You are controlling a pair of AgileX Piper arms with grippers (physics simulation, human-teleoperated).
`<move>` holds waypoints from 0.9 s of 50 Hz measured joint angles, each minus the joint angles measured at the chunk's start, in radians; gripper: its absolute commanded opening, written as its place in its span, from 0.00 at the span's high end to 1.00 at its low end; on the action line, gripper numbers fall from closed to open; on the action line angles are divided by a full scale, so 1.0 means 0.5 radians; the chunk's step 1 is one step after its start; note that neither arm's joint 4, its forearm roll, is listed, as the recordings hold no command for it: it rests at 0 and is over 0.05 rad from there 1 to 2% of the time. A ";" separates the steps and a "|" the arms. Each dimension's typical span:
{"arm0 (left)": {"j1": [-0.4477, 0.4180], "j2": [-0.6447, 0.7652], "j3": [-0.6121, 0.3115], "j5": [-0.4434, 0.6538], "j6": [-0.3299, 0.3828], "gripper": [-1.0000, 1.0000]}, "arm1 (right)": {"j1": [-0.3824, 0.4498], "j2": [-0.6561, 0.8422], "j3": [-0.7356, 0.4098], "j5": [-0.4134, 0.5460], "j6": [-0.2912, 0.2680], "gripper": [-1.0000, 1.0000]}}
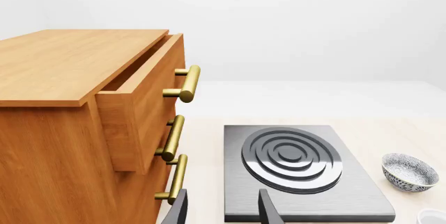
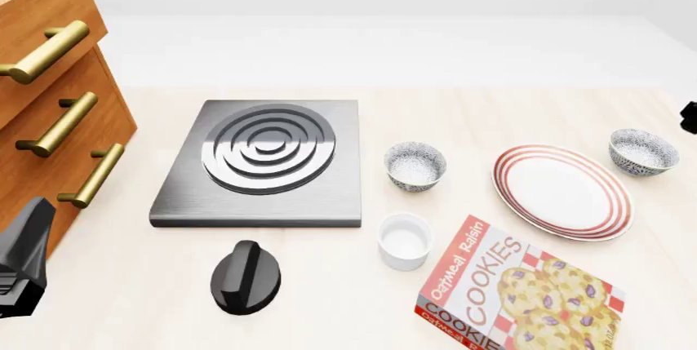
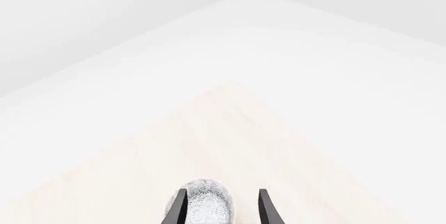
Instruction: Pick the akita bowl next to the plate and place it on the plate.
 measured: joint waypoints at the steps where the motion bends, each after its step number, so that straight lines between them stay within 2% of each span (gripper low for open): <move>1: 0.000 0.000 0.000 0.000 0.000 0.00 | -0.001 0.005 -0.001 -0.001 0.002 0.00; 45: 0.000 0.000 0.000 0.000 0.000 0.00 | -0.001 0.203 -0.089 -0.001 0.063 0.00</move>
